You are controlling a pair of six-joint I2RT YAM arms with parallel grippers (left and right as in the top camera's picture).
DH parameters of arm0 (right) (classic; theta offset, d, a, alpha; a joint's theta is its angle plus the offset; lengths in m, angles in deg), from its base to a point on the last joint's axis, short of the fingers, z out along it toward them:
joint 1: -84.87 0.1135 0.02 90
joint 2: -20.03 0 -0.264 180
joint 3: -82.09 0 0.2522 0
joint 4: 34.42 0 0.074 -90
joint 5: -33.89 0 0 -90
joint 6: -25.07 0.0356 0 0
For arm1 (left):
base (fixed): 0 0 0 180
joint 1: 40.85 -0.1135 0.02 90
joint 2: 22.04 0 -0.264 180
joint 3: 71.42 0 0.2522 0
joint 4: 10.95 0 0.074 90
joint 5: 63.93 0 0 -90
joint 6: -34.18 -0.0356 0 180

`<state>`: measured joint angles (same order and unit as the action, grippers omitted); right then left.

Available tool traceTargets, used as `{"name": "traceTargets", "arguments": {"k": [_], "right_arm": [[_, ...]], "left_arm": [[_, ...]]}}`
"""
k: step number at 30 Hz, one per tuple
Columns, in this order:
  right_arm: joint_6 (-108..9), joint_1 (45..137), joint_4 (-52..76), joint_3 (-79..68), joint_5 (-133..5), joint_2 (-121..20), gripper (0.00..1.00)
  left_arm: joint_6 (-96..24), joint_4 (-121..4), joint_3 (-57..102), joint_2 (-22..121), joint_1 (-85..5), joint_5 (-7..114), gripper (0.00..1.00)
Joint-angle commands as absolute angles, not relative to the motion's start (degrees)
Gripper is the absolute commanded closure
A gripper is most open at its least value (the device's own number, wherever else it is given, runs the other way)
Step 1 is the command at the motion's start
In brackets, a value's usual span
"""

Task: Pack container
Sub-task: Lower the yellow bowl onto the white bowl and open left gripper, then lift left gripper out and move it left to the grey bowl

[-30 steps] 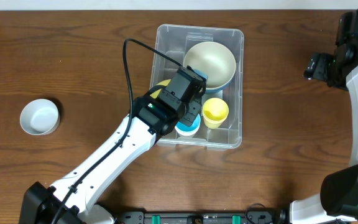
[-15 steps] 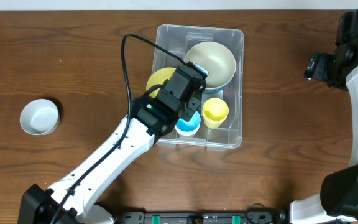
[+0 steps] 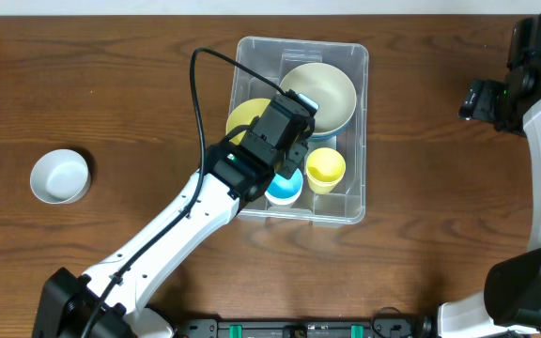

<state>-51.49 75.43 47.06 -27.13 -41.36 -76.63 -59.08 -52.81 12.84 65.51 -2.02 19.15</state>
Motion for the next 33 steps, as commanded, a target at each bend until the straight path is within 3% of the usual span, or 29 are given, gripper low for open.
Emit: {"name": "traceTargets", "arguments": {"k": [1,3,4,17,21,25,33], "right_arm": [[-50.6,75.1,47.0,-27.9,-41.4,-75.7,0.01],[-50.6,75.1,47.0,-27.9,-41.4,-75.7,0.01],[-50.6,75.1,47.0,-27.9,-41.4,-75.7,0.01],[-50.6,75.1,47.0,-27.9,-41.4,-75.7,0.01],[-50.6,75.1,47.0,-27.9,-41.4,-75.7,0.01],[-50.6,75.1,47.0,-27.9,-41.4,-75.7,0.01],[-50.6,75.1,47.0,-27.9,-41.4,-75.7,0.01]], "left_arm": [[-59.9,-52.7,14.5,65.7,-2.2,17.9,0.94],[-59.9,-52.7,14.5,65.6,-2.2,17.9,0.58],[-59.9,-52.7,14.5,65.5,-2.2,17.9,0.52],[-59.8,-55.7,14.5,55.5,-2.6,17.2,0.52],[-55.6,-60.1,14.5,52.0,-4.8,9.0,0.53],[-42.0,-67.4,14.5,49.7,-11.1,-3.5,0.55],[-35.3,-76.7,14.5,50.7,-31.1,-3.5,0.53]]}}
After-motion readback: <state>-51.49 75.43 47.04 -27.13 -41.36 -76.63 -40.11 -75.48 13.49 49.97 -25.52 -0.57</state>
